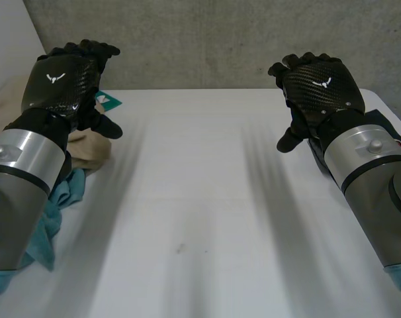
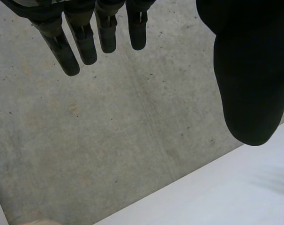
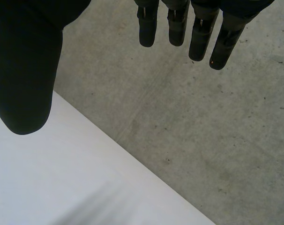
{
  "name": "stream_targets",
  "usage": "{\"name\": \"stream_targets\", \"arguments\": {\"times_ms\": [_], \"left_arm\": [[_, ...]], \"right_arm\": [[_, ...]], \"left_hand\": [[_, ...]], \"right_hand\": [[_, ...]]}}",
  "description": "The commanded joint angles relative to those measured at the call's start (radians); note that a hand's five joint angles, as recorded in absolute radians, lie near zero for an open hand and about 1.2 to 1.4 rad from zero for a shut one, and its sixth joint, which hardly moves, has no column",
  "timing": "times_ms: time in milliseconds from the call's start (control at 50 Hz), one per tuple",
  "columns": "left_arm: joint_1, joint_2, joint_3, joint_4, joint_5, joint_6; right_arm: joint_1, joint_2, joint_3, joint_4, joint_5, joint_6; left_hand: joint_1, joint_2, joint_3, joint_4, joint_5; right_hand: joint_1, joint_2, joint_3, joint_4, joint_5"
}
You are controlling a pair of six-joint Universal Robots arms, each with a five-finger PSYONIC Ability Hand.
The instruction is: Fold the laundry.
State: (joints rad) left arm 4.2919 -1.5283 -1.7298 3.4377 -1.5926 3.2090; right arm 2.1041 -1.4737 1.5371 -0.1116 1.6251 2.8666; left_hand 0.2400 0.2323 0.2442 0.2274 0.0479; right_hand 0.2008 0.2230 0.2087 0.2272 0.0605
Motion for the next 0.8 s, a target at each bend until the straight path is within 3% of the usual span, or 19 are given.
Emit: {"name": "stream_targets", "arguments": {"times_ms": [20, 800], "left_arm": [[0.04, -0.001, -0.028, 0.006, 0.048, -0.054], [0.042, -0.009, -0.03, 0.006, 0.048, -0.054]], "right_arm": [[-0.012, -0.002, 0.015, -0.019, -0.011, 0.0], [-0.013, 0.0, 0.02, -0.019, -0.044, 0.0]], "left_hand": [[-0.065, -0.058, -0.07, -0.053, -0.048], [-0.065, -0.058, -0.07, -0.053, -0.048]], "right_hand": [[-0.026, -0.048, -0.034, -0.053, -0.06], [-0.026, -0.048, -0.034, -0.053, -0.06]]}}
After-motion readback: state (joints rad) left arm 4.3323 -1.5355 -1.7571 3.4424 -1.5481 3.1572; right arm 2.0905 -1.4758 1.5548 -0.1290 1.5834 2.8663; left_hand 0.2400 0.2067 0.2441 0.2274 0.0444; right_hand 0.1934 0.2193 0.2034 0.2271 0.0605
